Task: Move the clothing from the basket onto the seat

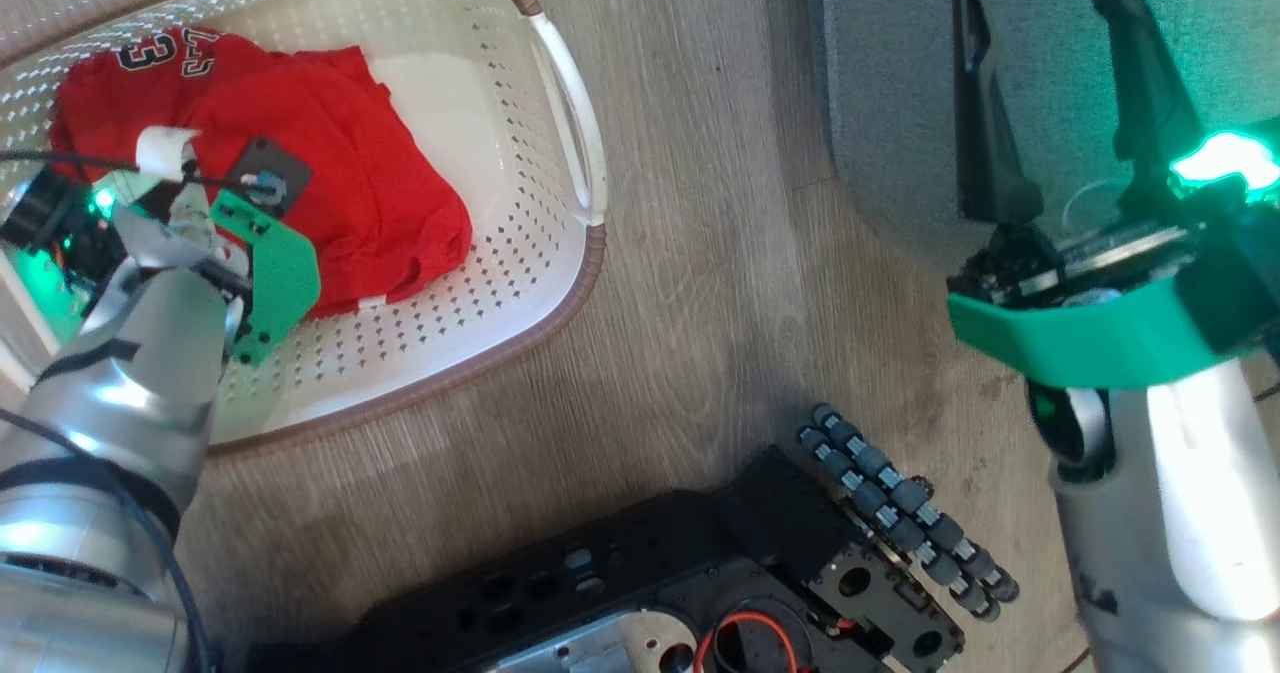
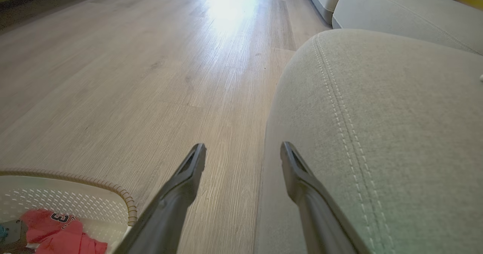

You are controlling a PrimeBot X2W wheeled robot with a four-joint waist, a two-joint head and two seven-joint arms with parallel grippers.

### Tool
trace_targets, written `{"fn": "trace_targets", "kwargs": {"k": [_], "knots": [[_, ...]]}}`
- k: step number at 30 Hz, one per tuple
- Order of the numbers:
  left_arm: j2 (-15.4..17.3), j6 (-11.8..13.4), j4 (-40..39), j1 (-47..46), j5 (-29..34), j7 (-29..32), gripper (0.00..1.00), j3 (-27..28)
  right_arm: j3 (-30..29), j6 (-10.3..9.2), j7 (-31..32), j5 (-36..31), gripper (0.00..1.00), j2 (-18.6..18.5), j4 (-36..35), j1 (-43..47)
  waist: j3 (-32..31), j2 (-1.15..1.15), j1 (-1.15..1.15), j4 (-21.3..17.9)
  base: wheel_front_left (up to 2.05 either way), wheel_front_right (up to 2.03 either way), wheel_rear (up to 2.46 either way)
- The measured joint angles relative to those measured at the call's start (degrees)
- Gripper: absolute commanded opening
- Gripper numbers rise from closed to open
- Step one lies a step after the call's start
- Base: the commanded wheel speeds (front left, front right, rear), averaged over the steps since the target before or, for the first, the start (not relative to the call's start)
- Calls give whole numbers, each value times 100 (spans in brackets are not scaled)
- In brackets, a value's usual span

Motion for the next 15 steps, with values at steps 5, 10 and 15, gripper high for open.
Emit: {"fn": "trace_targets", "kwargs": {"k": [5, 10, 15], "knots": [[-7, 47, 16, -168, 32, 225, 100, -112, 59, 0, 0, 7, 100, 3, -53, 182, 71, 0, 0, -23, 0, 0, 0], [-29, 104, 32, -318, 60, 337, 100, -200, 97, 0, 0, 43, 100, 18, -157, 181, 135, 0, 0, -19, 0, 0, 0], [-97, 103, 35, -583, 127, 344, 100, -358, 92, 0, 0, 71, 100, 20, -254, 251, 208, 0, 0, -8, 0, 0, 0]]}}
